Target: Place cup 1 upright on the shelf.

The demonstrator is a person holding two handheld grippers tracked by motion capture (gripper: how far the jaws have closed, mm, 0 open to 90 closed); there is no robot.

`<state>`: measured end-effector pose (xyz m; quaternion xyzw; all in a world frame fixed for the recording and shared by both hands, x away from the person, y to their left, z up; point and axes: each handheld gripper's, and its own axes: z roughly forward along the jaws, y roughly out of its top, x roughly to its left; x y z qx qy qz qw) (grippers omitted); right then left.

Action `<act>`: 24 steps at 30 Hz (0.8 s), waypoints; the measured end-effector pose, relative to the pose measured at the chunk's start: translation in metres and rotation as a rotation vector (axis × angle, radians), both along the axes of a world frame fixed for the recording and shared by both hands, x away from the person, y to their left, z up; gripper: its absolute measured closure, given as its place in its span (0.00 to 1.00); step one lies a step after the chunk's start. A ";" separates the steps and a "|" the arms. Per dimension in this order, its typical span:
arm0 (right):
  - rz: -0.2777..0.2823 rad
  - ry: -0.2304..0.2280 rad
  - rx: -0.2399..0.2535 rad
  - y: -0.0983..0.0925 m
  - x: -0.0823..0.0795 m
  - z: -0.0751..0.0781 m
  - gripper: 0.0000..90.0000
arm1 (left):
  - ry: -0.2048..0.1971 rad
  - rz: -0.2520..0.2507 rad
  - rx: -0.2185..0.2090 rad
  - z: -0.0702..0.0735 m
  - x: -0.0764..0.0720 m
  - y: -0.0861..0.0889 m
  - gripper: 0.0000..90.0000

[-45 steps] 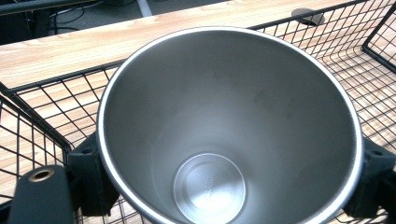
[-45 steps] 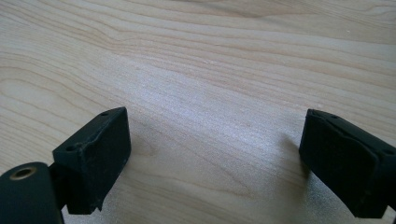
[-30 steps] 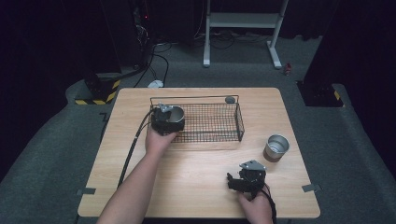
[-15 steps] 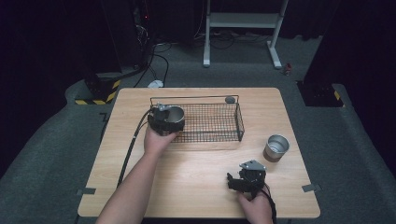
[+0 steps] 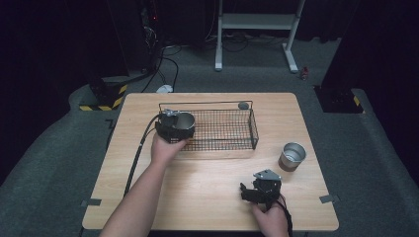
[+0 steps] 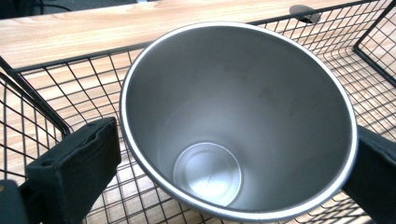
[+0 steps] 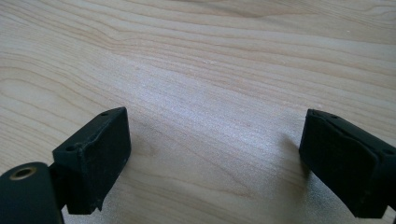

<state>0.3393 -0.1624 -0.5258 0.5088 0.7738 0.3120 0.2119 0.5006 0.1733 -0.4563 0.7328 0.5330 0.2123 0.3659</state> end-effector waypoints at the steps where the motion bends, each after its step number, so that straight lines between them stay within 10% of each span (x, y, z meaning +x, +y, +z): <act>1: 0.000 0.000 0.000 0.000 0.000 0.000 0.10 | 0.002 0.003 0.002 0.000 0.000 0.000 0.01; 24: 0.000 0.000 0.000 0.000 0.000 0.000 0.10 | 0.005 -0.022 -0.010 0.007 -0.013 0.013 0.01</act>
